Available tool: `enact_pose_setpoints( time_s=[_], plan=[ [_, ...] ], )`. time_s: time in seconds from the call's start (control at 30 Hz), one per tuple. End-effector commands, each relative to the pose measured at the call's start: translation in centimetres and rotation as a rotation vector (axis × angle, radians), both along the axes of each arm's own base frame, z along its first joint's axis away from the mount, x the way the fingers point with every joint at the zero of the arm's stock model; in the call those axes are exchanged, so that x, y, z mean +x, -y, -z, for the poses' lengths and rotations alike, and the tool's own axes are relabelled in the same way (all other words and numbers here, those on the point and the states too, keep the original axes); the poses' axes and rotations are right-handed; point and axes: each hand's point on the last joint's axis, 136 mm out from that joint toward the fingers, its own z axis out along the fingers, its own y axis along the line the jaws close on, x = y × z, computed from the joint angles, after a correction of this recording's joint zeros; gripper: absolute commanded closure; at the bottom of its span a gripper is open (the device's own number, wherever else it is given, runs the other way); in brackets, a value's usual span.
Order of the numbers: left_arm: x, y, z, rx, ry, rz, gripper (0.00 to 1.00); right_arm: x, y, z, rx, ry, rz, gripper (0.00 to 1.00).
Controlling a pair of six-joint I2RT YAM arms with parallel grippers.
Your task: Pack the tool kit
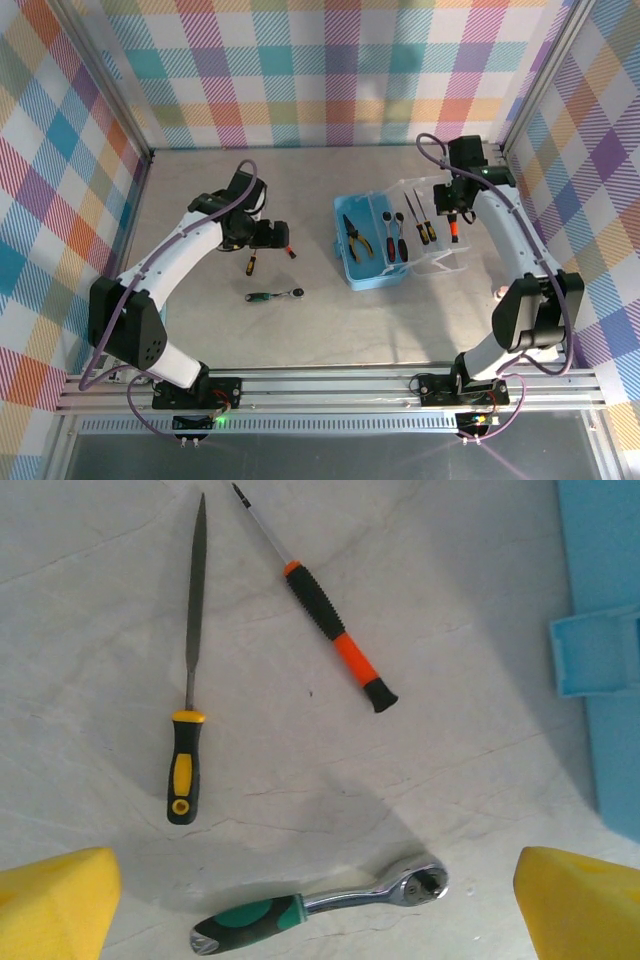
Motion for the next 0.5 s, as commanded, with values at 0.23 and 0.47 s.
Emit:
enact_pose_setpoints(
  time_s=[0.23,0.47],
  plan=[
    [-2.3,1.3,2.0,0.173,0.03,0.271,0.0,2.9,-0.6,1.7,-0.014,-0.001,-0.037,1.0],
    [-3.3,2.4,2.9,0.171,0.067,0.376,0.0,4.2,-1.1,3.4,0.0,-0.03,-0.05,0.95]
  ],
)
